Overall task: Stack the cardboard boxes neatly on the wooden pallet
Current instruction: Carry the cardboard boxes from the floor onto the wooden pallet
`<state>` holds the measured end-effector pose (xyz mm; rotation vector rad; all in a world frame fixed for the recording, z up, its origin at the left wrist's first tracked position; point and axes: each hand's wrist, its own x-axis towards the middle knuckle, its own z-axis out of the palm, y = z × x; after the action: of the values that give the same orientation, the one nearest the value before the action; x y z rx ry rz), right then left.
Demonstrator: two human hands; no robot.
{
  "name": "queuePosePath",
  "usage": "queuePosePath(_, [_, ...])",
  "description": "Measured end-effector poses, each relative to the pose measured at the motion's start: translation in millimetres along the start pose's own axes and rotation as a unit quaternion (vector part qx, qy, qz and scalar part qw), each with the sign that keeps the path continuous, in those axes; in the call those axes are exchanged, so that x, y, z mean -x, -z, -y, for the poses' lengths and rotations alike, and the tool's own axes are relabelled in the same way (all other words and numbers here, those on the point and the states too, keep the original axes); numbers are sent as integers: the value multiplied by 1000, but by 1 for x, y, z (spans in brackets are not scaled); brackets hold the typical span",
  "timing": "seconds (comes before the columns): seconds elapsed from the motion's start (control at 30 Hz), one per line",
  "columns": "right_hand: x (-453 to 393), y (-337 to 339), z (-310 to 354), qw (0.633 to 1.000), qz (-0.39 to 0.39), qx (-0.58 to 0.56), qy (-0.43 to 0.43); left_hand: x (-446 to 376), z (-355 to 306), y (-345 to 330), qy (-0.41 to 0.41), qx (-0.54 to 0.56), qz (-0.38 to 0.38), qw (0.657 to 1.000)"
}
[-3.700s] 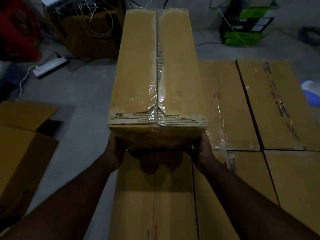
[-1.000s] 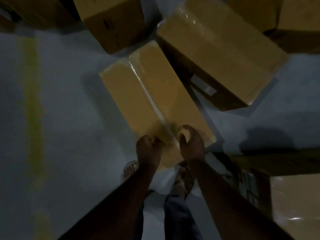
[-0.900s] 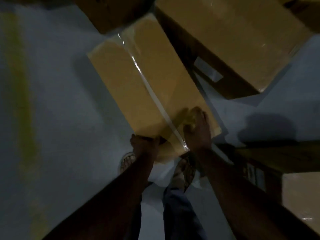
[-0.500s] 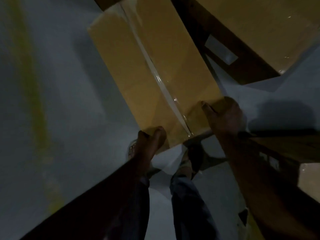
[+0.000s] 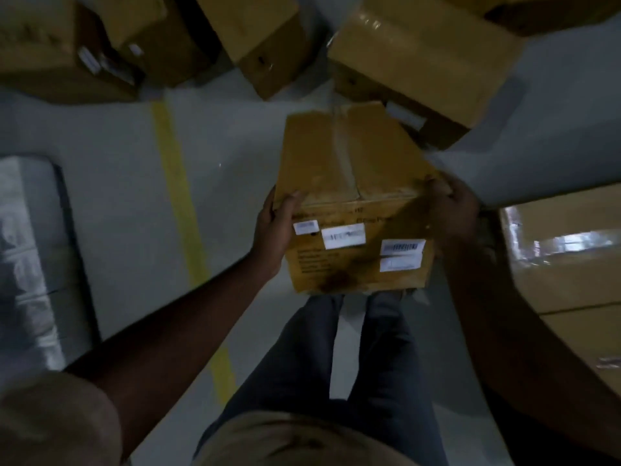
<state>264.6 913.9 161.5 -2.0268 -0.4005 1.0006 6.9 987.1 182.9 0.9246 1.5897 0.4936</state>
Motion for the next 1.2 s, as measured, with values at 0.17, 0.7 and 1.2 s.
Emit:
queuePosePath(0.17, [124,88,35,990,-123,-69,-12,107,-54,-5,-69,-16,32,997])
queuePosePath(0.7, [392,382,-90,865,-418,-274,-48,372,-35,-191,-156,-142,340,916])
queuePosePath(1.2, [355,569,-198,707,-528,-464,-74,458,-45,-489,-132,-242,627,729])
